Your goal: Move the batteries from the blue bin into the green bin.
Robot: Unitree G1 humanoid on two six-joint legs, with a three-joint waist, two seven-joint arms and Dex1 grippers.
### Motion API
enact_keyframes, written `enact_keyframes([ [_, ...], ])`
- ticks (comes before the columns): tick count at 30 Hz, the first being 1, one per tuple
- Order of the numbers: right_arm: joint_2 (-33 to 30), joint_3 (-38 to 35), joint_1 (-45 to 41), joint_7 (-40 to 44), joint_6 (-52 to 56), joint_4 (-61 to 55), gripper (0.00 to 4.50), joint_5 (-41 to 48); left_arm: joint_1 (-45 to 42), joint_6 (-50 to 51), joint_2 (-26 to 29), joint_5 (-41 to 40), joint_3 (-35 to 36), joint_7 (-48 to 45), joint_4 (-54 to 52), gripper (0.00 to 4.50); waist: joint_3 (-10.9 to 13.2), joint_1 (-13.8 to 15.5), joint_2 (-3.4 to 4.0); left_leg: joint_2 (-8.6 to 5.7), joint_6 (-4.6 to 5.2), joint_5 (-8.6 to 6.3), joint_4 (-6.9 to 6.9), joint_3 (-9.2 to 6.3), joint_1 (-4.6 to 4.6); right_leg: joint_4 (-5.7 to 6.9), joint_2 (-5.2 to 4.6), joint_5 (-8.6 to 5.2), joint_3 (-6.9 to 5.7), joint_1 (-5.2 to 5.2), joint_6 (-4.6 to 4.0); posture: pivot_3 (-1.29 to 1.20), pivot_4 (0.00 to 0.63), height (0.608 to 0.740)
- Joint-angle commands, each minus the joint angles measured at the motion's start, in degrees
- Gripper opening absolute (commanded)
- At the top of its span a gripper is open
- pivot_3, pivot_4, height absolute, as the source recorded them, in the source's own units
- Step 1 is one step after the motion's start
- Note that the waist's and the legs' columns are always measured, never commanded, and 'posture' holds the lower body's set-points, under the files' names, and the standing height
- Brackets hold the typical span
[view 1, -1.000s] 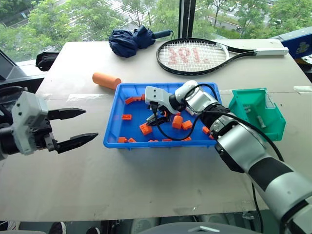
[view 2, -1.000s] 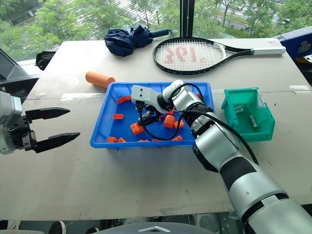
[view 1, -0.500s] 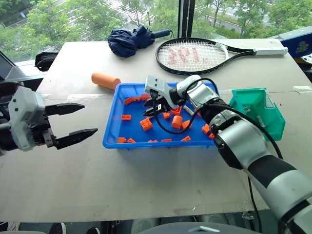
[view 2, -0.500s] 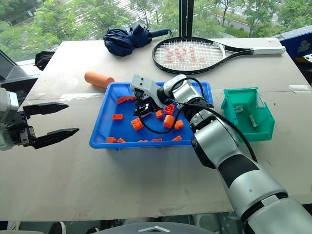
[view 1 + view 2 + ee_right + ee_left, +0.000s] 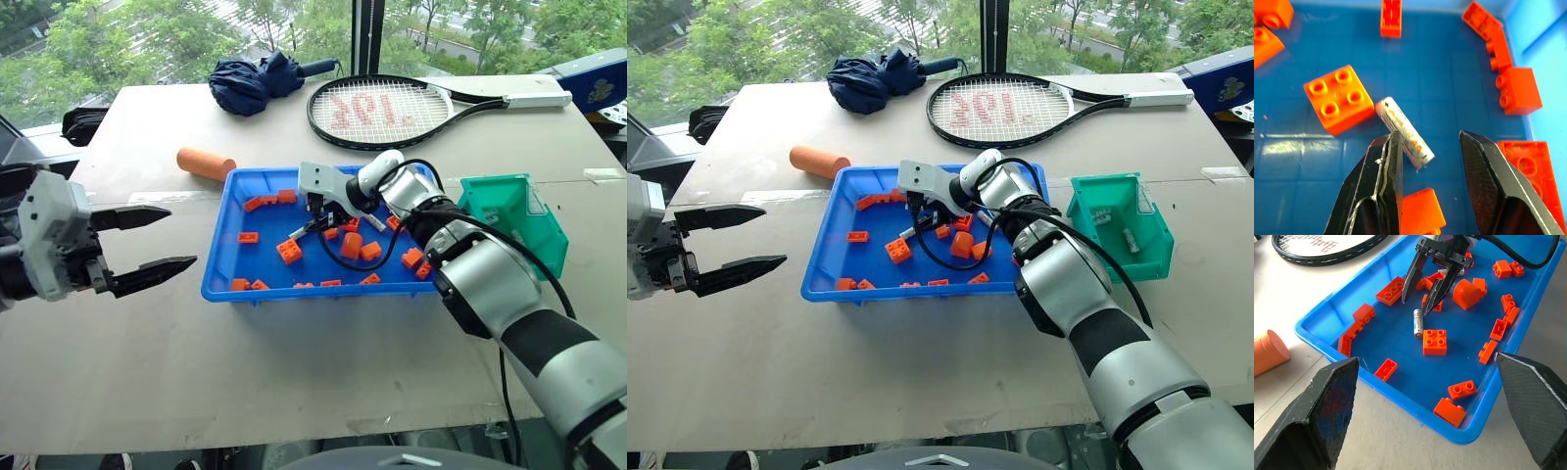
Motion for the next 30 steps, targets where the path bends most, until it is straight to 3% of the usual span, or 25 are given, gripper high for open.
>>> enact_keyframes([
  [1, 1.0, 0.0, 0.1, -0.3, -1.8, -0.2, 1.81, -0.8, 0.4, 0.1, 1.4, -0.1, 2.4, -0.1, -1.1, 4.50, 0.0, 0.0, 0.00, 0.00, 0.00, 0.00, -0.01, 0.00, 0.00, 0.00, 0.00, 0.00, 0.00, 0.00, 0.00, 0.00, 0.150, 0.740],
  [13, 3.7, 1.6, -0.4, 1.0, -1.3, 2.5, 1.81, -4.8, 1.5, 1.7, 0.9, -0.8, 4.4, 0.8, -3.4, 4.50, 0.0, 0.0, 0.00, 0.00, -0.03, 0.01, -0.02, -0.01, 0.00, -0.01, -0.03, 0.00, 0.00, -0.01, -0.01, 0.00, 0.150, 0.740],
  [15, 4.2, 1.6, -0.4, -0.1, -1.5, 2.7, 1.38, -5.2, 1.9, 1.8, 0.8, -0.5, 4.8, 1.0, -3.6, 4.50, 0.0, 0.0, 0.00, 0.00, -0.03, 0.01, -0.03, -0.01, 0.00, 0.00, -0.03, 0.00, -0.01, -0.01, -0.01, 0.00, 0.150, 0.740],
  [19, 4.8, 0.5, -0.8, -0.6, -1.4, 2.5, 0.02, -4.5, 2.4, 2.1, 0.6, -0.7, 5.2, 1.2, -4.2, 4.50, 0.0, 0.0, -0.01, 0.00, -0.04, 0.02, -0.05, -0.02, 0.00, -0.01, -0.03, -0.01, -0.01, -0.02, -0.02, 0.00, 0.150, 0.740],
  [26, 0.4, -5.1, -2.0, 2.3, -0.3, -2.7, 0.02, 0.8, -1.0, 2.5, 0.4, -2.9, 1.2, 2.3, -5.1, 4.50, 0.0, 0.2, 0.00, -0.04, -0.06, 0.03, -0.05, -0.08, -0.03, -0.01, -0.14, -0.01, -0.08, -0.01, -0.02, 0.00, 0.150, 0.740],
  [30, -5.2, -10.3, 4.6, 8.1, 10.9, -23.3, 0.02, 9.0, -4.7, 2.4, 0.2, -4.4, -3.4, 3.4, -5.6, 4.50, 0.0, 0.3, -0.03, -0.09, -0.07, 0.03, 0.00, -0.24, -0.24, -0.02, -0.23, 0.00, -0.11, -0.09, -0.01, 0.00, 0.150, 0.740],
])
